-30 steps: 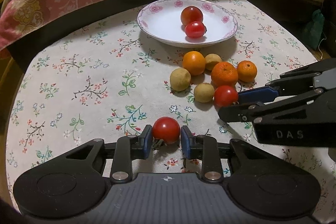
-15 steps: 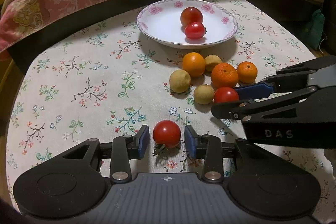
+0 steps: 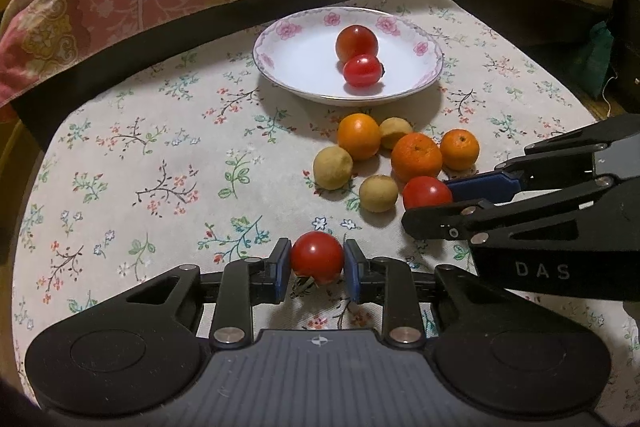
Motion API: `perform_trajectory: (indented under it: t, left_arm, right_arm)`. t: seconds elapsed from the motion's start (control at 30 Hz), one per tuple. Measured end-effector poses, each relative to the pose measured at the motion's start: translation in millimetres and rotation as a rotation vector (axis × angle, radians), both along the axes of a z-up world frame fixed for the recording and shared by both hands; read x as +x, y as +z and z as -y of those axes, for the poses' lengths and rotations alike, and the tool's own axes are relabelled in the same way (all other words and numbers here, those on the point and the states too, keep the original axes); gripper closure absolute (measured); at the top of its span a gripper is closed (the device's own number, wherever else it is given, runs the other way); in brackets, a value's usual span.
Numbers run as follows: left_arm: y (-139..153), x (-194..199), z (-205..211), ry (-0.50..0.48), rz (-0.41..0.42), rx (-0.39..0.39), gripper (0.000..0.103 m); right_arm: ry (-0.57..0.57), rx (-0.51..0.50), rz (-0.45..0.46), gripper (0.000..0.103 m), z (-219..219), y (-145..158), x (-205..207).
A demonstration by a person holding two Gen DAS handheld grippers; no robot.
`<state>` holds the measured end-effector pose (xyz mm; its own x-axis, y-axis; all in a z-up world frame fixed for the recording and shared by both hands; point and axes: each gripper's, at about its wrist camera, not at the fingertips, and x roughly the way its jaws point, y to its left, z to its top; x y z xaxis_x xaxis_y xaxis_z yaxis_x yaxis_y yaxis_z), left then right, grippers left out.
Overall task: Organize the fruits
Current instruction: 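Lift both held tomatoes and carry them toward the white plate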
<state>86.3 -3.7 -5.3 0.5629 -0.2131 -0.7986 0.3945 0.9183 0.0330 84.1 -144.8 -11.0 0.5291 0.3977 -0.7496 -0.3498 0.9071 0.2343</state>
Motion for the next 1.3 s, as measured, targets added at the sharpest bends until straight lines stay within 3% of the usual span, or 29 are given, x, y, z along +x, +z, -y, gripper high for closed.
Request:
perform_trajectory:
  t: [1.3]
  left_arm:
    - [18.7,11.0,8.6,0.018,0.023,-0.05,0.069]
  right_arm:
    - [-0.037,0.027,0.016,0.082,11.2,13.7,-3.1]
